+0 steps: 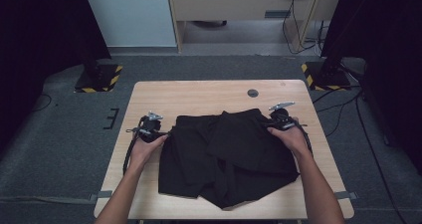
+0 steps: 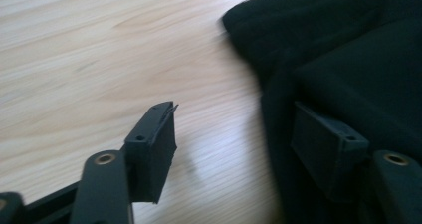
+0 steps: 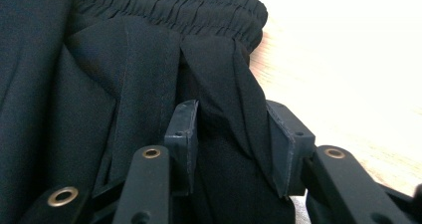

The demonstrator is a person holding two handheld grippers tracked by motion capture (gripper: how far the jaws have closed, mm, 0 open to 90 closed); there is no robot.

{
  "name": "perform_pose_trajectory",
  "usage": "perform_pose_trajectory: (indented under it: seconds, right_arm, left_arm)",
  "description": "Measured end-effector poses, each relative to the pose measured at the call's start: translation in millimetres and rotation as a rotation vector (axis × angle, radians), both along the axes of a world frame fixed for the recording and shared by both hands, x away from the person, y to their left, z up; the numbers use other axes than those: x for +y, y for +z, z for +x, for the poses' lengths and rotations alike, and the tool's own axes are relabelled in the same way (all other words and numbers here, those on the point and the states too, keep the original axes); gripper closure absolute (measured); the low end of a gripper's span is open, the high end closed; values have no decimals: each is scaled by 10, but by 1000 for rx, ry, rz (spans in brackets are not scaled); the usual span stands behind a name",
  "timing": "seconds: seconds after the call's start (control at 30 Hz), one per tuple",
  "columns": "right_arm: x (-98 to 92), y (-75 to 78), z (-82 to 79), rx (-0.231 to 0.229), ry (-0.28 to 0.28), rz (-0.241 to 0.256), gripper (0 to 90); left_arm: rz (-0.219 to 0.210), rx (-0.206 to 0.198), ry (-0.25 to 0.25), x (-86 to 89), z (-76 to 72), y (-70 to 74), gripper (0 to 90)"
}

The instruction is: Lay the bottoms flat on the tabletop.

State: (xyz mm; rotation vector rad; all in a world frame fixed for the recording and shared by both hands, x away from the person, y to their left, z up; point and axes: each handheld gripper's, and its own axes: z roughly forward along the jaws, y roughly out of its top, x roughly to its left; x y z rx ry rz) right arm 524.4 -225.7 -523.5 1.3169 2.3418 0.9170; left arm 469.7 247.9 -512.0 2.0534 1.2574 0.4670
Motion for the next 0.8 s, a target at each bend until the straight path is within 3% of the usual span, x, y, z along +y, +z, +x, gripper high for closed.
perform_pose_trajectory:
  seconds: [0.13, 0.23, 0.33, 0.5, 0.63, 0.7, 0.8]
  right_arm:
    - [-3, -4, -3, -1, -6, 10, 594]
    - [0, -3, -7, -3, -1, 3, 594]
    - [9, 0, -11, -2, -1, -3, 596]
    - [2, 1, -8, 2, -1, 2, 602]
    - [-7, -6, 5, 2, -9, 24, 612]
    - [-1, -7, 5, 5, -8, 34, 674]
    - [14, -1, 0, 17, 9, 42, 826]
  left_arm:
    - [-5, -55, -46, -105, -31, 59, 303]
    - [39, -29, -23, -96, 18, 17, 347]
    - [5, 1, 16, -38, 74, -33, 402]
    - [8, 36, 8, -40, 135, -91, 468]
    - [-8, 52, -23, -110, 168, -115, 439]
    - [-3, 59, -33, -145, 170, -106, 448]
    - [-8, 66, -79, -194, 147, -96, 631]
